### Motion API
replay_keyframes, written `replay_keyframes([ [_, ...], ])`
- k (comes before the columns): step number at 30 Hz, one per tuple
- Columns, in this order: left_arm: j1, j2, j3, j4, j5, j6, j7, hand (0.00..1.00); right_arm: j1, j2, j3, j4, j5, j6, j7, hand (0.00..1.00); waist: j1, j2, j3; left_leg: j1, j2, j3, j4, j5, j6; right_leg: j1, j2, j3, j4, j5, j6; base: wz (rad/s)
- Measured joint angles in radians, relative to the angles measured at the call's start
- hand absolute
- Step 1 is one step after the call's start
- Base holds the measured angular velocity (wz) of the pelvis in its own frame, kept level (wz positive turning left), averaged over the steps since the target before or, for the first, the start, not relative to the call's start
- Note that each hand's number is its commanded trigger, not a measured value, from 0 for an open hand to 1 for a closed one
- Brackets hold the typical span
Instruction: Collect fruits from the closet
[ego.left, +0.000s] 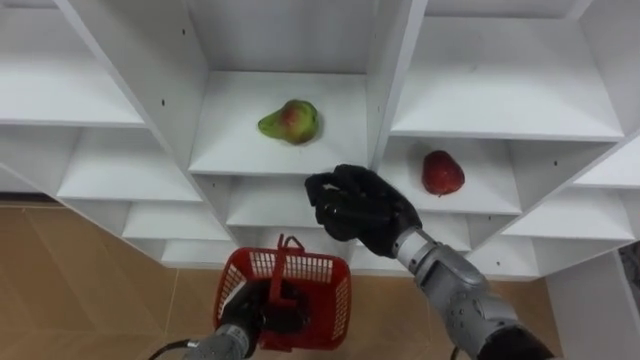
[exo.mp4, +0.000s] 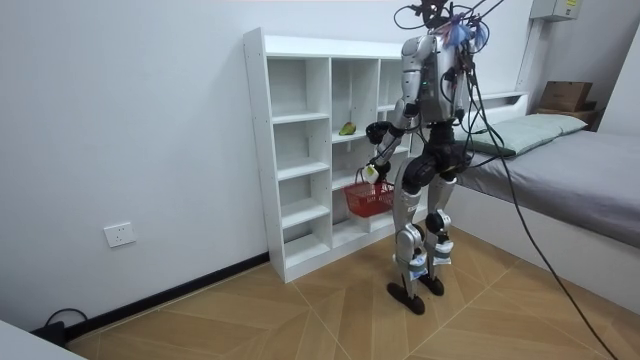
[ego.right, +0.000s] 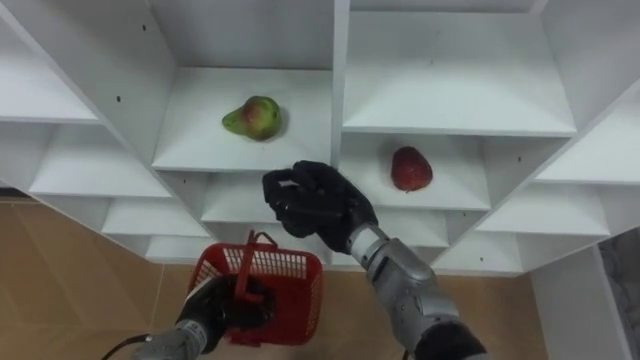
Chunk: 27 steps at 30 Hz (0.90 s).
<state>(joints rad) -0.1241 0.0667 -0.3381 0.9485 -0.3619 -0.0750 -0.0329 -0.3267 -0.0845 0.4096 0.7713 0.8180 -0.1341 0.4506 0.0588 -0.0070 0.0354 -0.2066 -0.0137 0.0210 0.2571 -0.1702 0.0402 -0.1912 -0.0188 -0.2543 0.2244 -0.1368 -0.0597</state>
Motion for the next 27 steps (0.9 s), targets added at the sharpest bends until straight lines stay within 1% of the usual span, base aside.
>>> replay_keyframes([
  [5,0.000,0.000,-0.007,-0.013,-0.024,-0.001,0.000,1.00,0.001,0.003,0.002,0.007,0.001,-0.009,0.002,1.00,0.000,0.000,0.0000,0.000,0.000,0.000,0.000,0.000,0.000,0.000,0.000,0.001,0.001,0.000,0.000,0.00],
  [7,0.000,0.002,-0.018,-0.013,-0.042,-0.001,0.000,1.00,0.002,0.007,0.002,0.023,0.000,-0.021,0.009,1.00,0.000,0.001,0.0004,0.000,0.000,0.000,0.000,0.000,0.000,0.003,0.000,0.000,-0.001,0.000,0.000,0.00],
  [9,0.000,0.003,-0.019,-0.014,-0.042,-0.001,0.000,1.00,0.002,0.008,0.002,0.025,0.000,-0.021,0.010,1.00,0.000,0.002,0.0005,0.003,0.000,0.000,0.000,0.000,0.000,0.004,0.000,0.001,-0.001,0.000,0.000,0.00],
  [14,-0.001,0.006,-0.034,-0.014,-0.057,-0.001,0.000,1.00,0.004,0.008,0.004,0.022,0.002,-0.026,0.009,1.00,-0.001,0.013,0.0055,0.003,0.000,-0.001,-0.003,0.000,0.000,0.008,0.000,0.001,-0.005,0.000,0.000,0.00],
  [16,-0.001,0.012,-0.051,-0.014,-0.088,-0.001,-0.001,1.00,0.012,0.008,0.008,0.019,0.002,-0.038,0.011,1.00,0.000,0.017,0.0043,0.007,0.000,0.000,-0.008,0.000,0.000,0.008,0.001,0.001,-0.006,0.000,0.000,0.00],
  [18,-0.001,0.013,-0.050,-0.014,-0.118,-0.001,-0.001,1.00,0.023,0.007,0.024,0.011,0.002,-0.043,0.013,1.00,0.000,0.019,0.0031,0.007,0.000,-0.003,-0.009,0.000,0.000,0.007,0.002,0.001,-0.005,0.000,0.000,0.00],
  [20,-0.001,0.011,-0.051,-0.014,-0.119,-0.005,-0.002,1.00,0.044,0.007,0.055,0.027,0.000,-0.020,0.001,1.00,0.001,0.021,0.0023,0.008,0.000,-0.003,-0.012,0.000,0.000,0.006,0.002,0.001,-0.006,0.000,0.000,0.00],
  [22,0.001,0.010,-0.065,-0.014,-0.119,-0.010,-0.002,1.00,0.097,0.005,0.101,0.059,-0.003,0.027,-0.015,1.00,0.009,0.024,0.0011,0.004,-0.001,-0.003,-0.016,0.000,0.000,-0.001,0.001,0.001,-0.004,0.000,0.000,0.00],
  [24,0.006,0.009,-0.073,-0.013,-0.119,-0.010,-0.003,1.00,0.137,0.005,0.128,0.062,-0.004,0.053,-0.023,1.00,0.016,0.025,0.0006,-0.001,-0.001,-0.004,-0.016,0.000,0.000,-0.007,0.000,0.001,-0.004,0.000,0.000,0.00],
  [25,0.007,0.008,-0.077,-0.013,-0.119,-0.010,-0.005,1.00,0.152,0.004,0.137,0.062,-0.003,0.061,-0.027,1.00,0.019,0.026,0.0001,-0.005,-0.001,-0.004,-0.016,0.000,0.000,-0.009,0.000,0.001,-0.004,0.000,0.000,0.00],
  [27,0.007,0.003,-0.078,-0.014,-0.119,-0.011,-0.010,1.00,0.153,0.001,0.144,0.061,-0.002,0.063,-0.034,1.00,0.022,0.027,-0.0004,-0.008,-0.001,-0.003,-0.016,0.000,0.000,-0.014,0.001,0.001,-0.003,0.000,0.000,0.00],
])
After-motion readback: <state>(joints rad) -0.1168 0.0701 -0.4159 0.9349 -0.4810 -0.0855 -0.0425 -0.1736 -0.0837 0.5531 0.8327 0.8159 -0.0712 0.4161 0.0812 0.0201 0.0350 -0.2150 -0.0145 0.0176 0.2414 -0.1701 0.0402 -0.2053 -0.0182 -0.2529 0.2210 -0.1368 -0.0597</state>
